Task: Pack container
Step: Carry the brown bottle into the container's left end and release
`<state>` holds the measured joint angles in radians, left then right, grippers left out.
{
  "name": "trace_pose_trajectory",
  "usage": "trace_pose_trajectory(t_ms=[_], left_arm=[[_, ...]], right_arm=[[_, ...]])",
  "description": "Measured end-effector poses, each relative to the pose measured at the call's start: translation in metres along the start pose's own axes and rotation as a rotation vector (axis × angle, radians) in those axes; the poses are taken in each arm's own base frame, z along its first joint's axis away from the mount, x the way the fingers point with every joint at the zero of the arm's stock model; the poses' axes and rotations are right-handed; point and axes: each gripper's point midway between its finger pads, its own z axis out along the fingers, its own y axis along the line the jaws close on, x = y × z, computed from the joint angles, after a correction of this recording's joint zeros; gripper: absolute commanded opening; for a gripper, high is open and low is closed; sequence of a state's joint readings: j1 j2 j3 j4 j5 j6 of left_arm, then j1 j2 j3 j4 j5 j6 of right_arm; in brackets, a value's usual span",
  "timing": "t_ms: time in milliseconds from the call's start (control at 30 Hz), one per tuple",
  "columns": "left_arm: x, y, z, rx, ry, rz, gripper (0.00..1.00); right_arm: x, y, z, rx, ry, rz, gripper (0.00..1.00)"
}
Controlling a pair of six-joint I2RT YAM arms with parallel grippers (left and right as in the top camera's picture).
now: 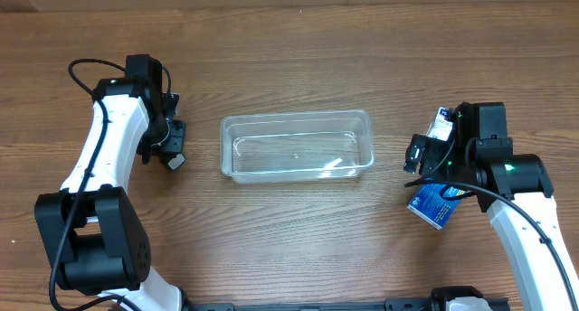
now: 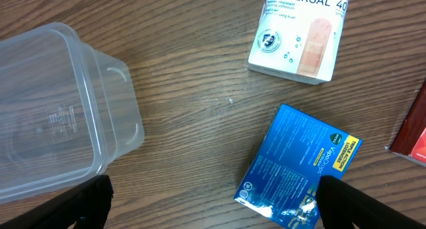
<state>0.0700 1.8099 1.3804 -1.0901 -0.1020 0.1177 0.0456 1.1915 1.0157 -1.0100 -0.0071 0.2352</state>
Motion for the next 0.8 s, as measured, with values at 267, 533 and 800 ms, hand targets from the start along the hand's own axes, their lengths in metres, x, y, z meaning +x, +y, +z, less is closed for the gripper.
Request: trace_pose_trajectory(t_ms=[267, 533, 800], left_arm=[[-0.009, -0.03, -0.04, 0.108, -0.007, -0.101, 0.04], [0.001, -0.096, -0.149, 0.218, -0.169, -0.352, 0.04], [-0.01, -0.151, -0.115, 0.154, -0.115, -0.474, 0.04]], right_arm=[[0.0, 0.0, 0.0, 0.0, 0.001, 0.0, 1.0], [0.001, 0.0, 0.0, 0.001, 0.005, 0.0, 1.0], [0.006, -0.001, 0.0, 0.003, 0.023, 0.001, 1.0]])
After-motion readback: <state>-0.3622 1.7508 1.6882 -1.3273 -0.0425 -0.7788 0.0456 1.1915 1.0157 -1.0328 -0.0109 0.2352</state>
